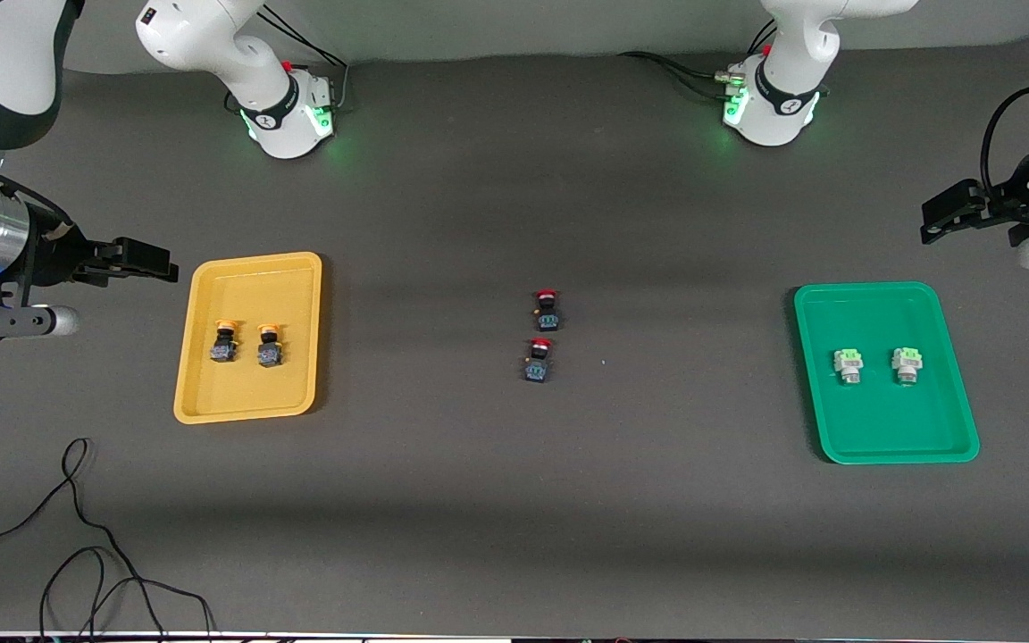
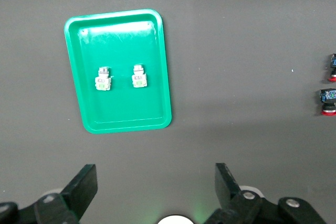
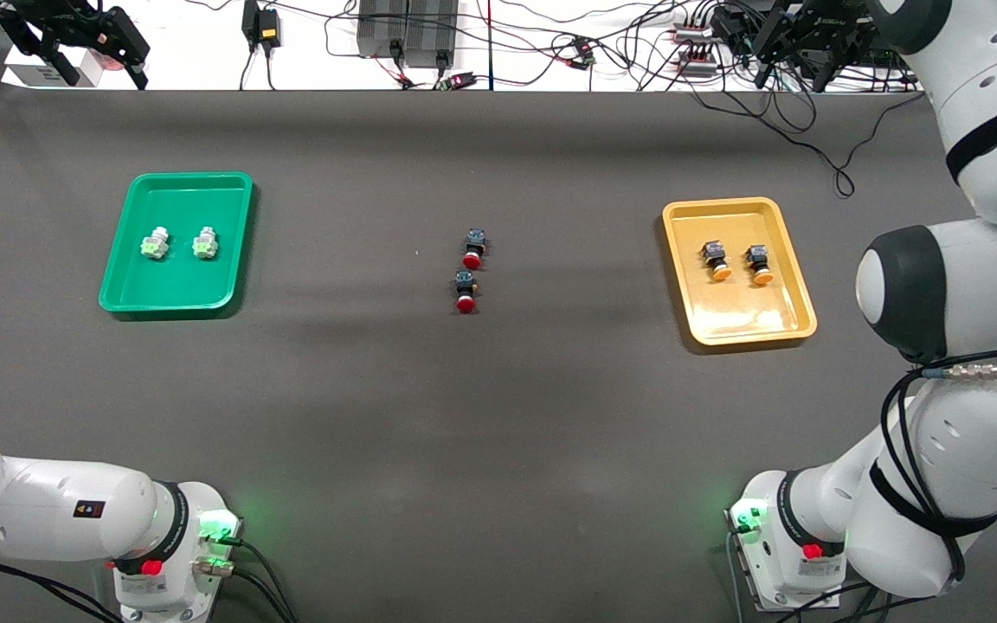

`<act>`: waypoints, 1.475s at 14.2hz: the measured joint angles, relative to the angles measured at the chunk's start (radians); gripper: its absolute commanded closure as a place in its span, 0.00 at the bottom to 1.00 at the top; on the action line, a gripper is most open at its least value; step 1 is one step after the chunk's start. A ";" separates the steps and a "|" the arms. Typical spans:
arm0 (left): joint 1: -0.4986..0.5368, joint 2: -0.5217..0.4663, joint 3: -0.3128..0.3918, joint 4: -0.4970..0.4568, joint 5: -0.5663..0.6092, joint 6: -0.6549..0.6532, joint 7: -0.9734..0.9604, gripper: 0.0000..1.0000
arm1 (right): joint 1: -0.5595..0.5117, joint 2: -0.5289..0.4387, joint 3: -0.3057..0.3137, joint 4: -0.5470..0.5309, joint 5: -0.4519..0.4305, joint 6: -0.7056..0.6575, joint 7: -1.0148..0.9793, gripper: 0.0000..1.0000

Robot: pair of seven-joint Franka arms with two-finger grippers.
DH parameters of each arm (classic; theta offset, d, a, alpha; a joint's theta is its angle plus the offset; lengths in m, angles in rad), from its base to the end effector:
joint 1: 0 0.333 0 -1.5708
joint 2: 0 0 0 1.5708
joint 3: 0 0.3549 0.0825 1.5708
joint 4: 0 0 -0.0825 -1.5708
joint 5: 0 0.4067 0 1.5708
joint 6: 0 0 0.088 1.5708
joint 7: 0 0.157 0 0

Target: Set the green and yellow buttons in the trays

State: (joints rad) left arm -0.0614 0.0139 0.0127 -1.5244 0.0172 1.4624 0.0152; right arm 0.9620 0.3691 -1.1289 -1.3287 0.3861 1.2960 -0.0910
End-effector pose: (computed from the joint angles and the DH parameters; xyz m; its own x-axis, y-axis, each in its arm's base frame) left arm 0.5665 -0.0248 0.6192 0.9952 -0.0618 -0.0761 -0.0633 -0.9979 -0.0162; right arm 0.6091 0.0737 0.5879 0.9811 -0.0064 -0.1936 -0.0205 -0.9973 -0.0707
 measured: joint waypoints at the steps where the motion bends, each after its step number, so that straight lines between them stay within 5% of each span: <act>1: 0.000 0.000 0.000 0.000 0.000 0.000 0.000 0.00 | 0.000 0.000 0.000 0.000 0.000 0.000 0.000 0.00; 5: 0.000 0.000 0.000 0.000 0.000 0.000 0.000 0.00 | -0.004 -0.001 0.013 0.000 -0.036 0.005 0.000 0.00; 7: 0.000 0.000 0.000 0.000 0.000 0.000 0.000 0.00 | -0.044 -0.008 0.081 0.004 -0.070 0.011 0.000 0.00; 12: 0.000 0.000 -0.001 0.000 0.000 0.000 0.000 0.00 | -0.296 -0.077 0.429 0.019 -0.215 0.029 0.007 0.00; 16: 0.000 0.000 -0.001 0.000 0.000 0.000 0.000 0.00 | -0.461 -0.123 0.615 0.019 -0.238 0.036 0.039 0.00; 21: 0.000 0.000 -0.001 0.000 0.000 0.000 0.000 0.00 | -0.730 -0.182 0.923 -0.026 -0.297 0.103 0.043 0.00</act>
State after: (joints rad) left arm -0.0612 0.0139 0.0120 -1.5243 0.0171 1.4621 0.0153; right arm 0.2316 0.1875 -0.2058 -1.3552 0.0895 1.3986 -0.0481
